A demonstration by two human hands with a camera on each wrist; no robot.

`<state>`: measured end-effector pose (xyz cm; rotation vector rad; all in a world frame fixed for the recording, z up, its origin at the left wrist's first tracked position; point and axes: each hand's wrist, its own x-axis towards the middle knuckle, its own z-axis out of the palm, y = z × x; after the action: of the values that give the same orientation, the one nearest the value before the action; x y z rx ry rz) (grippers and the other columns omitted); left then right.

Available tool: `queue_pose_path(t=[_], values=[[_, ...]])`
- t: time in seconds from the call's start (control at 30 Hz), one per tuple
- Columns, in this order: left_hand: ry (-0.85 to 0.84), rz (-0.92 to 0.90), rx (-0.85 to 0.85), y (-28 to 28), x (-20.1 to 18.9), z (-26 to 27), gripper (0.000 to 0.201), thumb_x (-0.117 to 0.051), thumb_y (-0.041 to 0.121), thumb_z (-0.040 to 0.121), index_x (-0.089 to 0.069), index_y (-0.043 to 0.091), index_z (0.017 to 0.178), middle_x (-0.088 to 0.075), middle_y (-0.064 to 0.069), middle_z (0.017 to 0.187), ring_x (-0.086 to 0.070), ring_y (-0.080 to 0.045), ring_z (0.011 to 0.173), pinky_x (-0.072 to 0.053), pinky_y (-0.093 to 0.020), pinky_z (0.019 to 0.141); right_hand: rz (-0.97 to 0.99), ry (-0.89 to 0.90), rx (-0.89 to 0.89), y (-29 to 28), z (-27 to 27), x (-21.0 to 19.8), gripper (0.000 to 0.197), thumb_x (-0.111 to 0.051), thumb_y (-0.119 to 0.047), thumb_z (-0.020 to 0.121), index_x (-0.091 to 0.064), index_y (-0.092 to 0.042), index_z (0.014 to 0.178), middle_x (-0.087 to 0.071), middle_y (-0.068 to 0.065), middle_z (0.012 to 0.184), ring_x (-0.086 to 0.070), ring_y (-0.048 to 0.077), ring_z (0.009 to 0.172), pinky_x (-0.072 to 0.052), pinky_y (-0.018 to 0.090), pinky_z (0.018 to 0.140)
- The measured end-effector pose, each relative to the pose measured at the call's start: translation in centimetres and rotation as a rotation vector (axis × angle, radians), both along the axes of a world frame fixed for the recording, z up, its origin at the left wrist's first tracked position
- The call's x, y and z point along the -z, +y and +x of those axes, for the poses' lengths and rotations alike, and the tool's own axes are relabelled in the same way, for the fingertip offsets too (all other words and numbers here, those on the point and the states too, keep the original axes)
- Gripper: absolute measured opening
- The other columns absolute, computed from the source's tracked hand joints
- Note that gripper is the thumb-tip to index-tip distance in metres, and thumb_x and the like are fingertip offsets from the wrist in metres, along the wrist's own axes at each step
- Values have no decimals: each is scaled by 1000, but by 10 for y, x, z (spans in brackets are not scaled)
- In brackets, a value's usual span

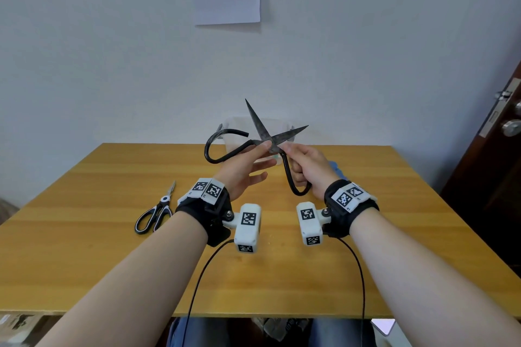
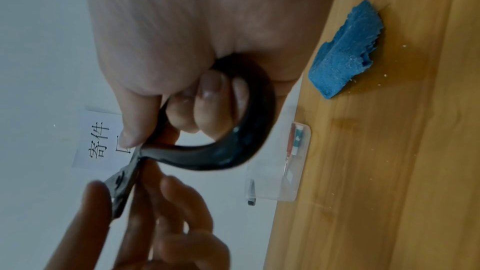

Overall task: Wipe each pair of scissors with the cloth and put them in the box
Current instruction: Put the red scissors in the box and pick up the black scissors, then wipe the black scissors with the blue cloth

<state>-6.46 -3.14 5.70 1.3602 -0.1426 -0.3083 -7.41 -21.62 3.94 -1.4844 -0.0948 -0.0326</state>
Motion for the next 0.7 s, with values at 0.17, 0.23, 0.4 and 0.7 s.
queue_pose_path(t=[0.17, 0.23, 0.4, 0.7], values=[[-17, 44, -99, -4, 10, 5, 11, -72, 29, 96, -73, 18, 100, -78, 8, 91, -72, -9, 91, -53, -25, 81, -177, 34, 18, -7, -1, 10, 38, -60, -48, 99, -75, -14, 106, -49, 3, 59, -45, 18, 50, -39, 28, 48], [15, 53, -143, -2, 17, 8, 10, -74, 29, 95, -73, 20, 96, -78, 8, 87, -72, -9, 91, -53, -27, 83, -245, 108, 135, -18, 3, 14, 46, -54, -55, 100, -76, -15, 97, -63, 3, 72, -57, 19, 63, -49, 31, 53], [201, 7, -254, 12, 58, 12, 23, -79, 34, 90, -73, 21, 108, -80, 7, 100, -72, -9, 96, -53, -33, 92, -386, 228, 494, -69, 17, 45, 20, -60, -25, 99, -77, -15, 104, -68, 5, 98, -61, 25, 87, -60, 50, 84], [438, -280, -361, 12, 125, 22, 23, -73, 27, 97, -68, 12, 113, -77, -4, 115, -72, -21, 111, -52, -39, 106, -577, 249, 442, -100, 17, 83, 35, -65, -17, 96, -65, -23, 130, -55, 3, 144, -58, 23, 114, -50, 37, 96]])
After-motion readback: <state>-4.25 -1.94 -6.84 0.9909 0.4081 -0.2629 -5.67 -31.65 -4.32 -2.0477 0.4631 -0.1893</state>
